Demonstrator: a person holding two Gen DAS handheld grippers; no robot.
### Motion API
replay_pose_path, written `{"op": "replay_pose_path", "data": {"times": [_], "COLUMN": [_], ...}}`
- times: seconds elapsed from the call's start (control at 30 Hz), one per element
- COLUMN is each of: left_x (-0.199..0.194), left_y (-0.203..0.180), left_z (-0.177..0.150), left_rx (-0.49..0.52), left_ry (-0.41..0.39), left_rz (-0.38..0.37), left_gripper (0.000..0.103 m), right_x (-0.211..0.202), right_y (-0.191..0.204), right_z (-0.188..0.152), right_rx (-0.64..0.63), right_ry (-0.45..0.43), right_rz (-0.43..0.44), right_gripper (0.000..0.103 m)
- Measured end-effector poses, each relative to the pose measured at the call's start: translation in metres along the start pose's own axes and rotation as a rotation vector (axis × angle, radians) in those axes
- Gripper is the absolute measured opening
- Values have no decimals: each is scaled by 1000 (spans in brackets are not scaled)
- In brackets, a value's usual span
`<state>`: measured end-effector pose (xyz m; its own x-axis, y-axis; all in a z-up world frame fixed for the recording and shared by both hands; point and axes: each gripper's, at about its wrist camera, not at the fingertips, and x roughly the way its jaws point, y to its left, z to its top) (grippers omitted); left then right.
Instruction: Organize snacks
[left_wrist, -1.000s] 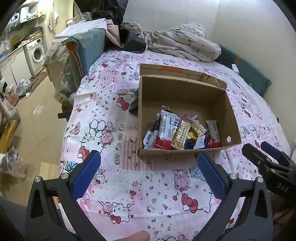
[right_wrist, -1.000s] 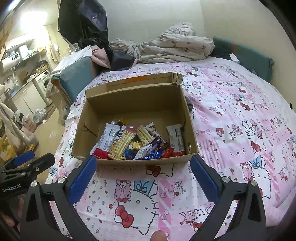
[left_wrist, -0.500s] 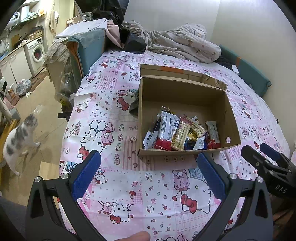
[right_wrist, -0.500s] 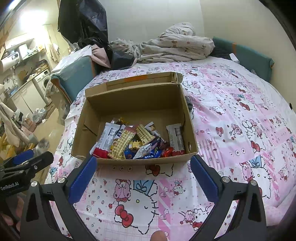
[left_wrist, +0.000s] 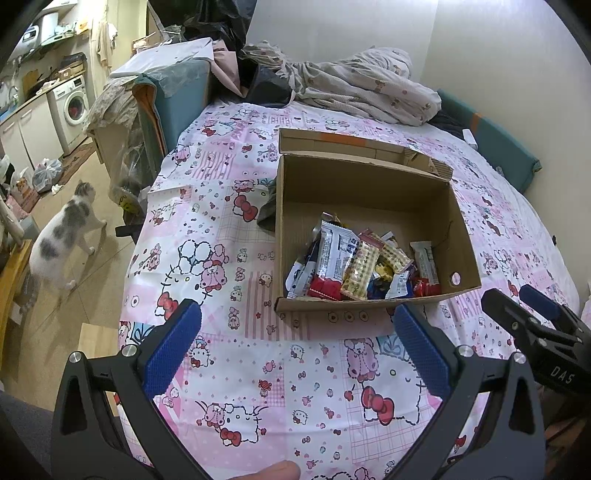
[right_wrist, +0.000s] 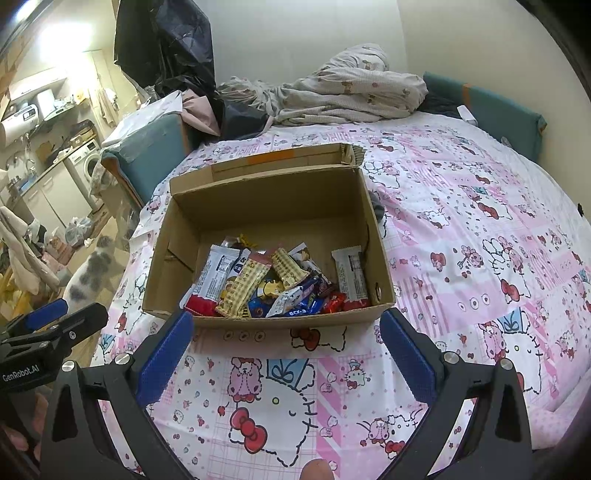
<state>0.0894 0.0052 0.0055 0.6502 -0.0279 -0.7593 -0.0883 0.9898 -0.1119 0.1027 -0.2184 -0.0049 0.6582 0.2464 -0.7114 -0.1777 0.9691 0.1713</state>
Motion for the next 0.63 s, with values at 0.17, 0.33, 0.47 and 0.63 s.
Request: {"op": "replay_pose_path", "data": {"times": [0.17, 0.33, 0.47, 0.63], "left_x": [0, -1, 0, 0], "left_y": [0, 0, 0, 0], "left_z": [0, 1, 1, 1], "left_rx": [-1, 0, -3, -14], "left_ry": [0, 0, 0, 7], "left_rz": [1, 1, -1, -6], "left_gripper": [103, 103, 103, 103], "right_x": [1, 1, 1, 0], "right_y": [0, 0, 0, 1], "right_z": [0, -1, -1, -1], "right_rx": [3, 3, 3, 3], "right_ry": [3, 4, 5, 0], "right_rz": [-1, -2, -1, 3], "right_gripper": [103, 103, 103, 103]}}
